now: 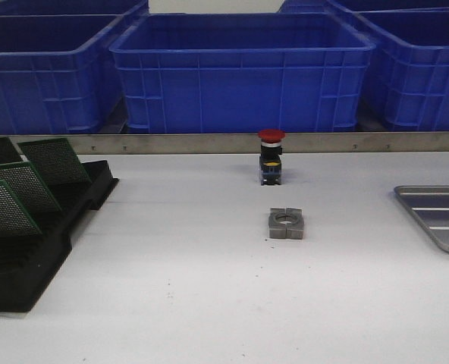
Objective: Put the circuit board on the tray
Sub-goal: 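Grasp a green circuit board with the left gripper and lift it out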
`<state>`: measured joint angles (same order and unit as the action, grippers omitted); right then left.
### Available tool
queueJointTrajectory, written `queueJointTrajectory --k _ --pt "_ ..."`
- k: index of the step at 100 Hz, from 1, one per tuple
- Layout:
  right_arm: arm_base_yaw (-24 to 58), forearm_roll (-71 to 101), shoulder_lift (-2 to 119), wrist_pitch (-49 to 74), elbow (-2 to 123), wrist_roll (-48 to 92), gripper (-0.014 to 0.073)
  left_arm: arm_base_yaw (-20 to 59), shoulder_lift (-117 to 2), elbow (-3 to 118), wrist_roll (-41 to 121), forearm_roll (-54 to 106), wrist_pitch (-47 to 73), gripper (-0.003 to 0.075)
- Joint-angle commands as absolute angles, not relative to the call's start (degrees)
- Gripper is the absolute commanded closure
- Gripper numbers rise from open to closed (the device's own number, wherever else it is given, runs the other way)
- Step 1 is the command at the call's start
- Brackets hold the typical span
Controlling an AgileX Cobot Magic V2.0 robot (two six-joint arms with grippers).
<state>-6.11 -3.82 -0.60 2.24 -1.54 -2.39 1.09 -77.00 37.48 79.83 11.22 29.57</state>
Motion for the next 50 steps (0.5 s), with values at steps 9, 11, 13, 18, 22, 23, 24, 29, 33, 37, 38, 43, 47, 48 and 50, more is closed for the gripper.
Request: queueJointTrajectory --k 9,11,13,18,22,23,24,29,33,37,38,43,47,48,50 --pt "-6.21 -4.50 -1.75 -2.39 -1.68 -2.15 0.0653 1.12 -78.35 39.16 79.74 11.46 26.61 0.0507" --pt "-6.21 -4.50 -1.75 -2.39 -1.68 -2.15 0.0653 1.12 -78.35 39.16 79.74 11.46 26.61 0.0525" --pt "-6.21 -4.50 -1.75 -2.39 -1.68 -2.15 0.0653 1.12 -78.35 39.16 79.74 11.46 26.61 0.0553" --pt "-6.21 -4.50 -1.75 -2.39 -1.68 -2.15 0.0653 1.12 -78.35 39.16 79.74 11.46 26.48 0.0618" --pt "-6.21 -4.50 -1.75 -2.39 -1.68 -2.15 0.0653 1.12 -78.35 39.16 79.74 11.46 26.37 0.0673" --pt "-6.21 -4.50 -1.75 -2.39 -1.68 -2.15 0.0653 1.12 -78.35 39.16 79.74 11.46 26.37 0.0691" --pt "-6.21 -4.50 -1.75 -2.39 -1.68 -2.15 0.0653 1.12 -78.35 39.16 79.74 11.46 26.37 0.0700" --pt "-6.21 -4.50 -1.75 -2.39 -1.68 -2.15 0.0653 1.12 -78.35 39.16 79.74 11.36 26.37 0.0736" --pt "-6.21 -4.50 -1.75 -2.39 -1.68 -2.15 0.0653 1.12 -78.35 39.16 79.74 11.23 26.37 0.0737" --pt "-6.21 -4.50 -1.75 -2.39 -1.68 -2.15 0.0653 1.12 -78.22 39.16 79.74 11.00 26.37 0.0737" --pt "-6.21 -4.50 -1.75 -2.39 -1.68 -2.15 0.0653 1.12 -78.09 39.26 79.74 11.00 26.37 0.0737" --pt "-6.21 -4.50 -1.75 -2.39 -1.68 -2.15 0.0653 1.12 -77.32 39.37 79.74 11.00 26.92 0.0737" --pt "-6.21 -4.50 -1.75 -2.39 -1.68 -2.15 0.0653 1.12 -76.30 39.61 79.74 11.00 27.52 0.0737" --pt "-6.21 -4.50 -1.75 -2.39 -1.68 -2.15 0.0653 1.12 -76.12 39.63 79.74 11.00 27.70 0.0737" --pt "-6.21 -4.50 -1.75 -2.39 -1.68 -2.15 0.0653 1.12 -75.54 39.93 79.74 11.00 28.39 0.0737"
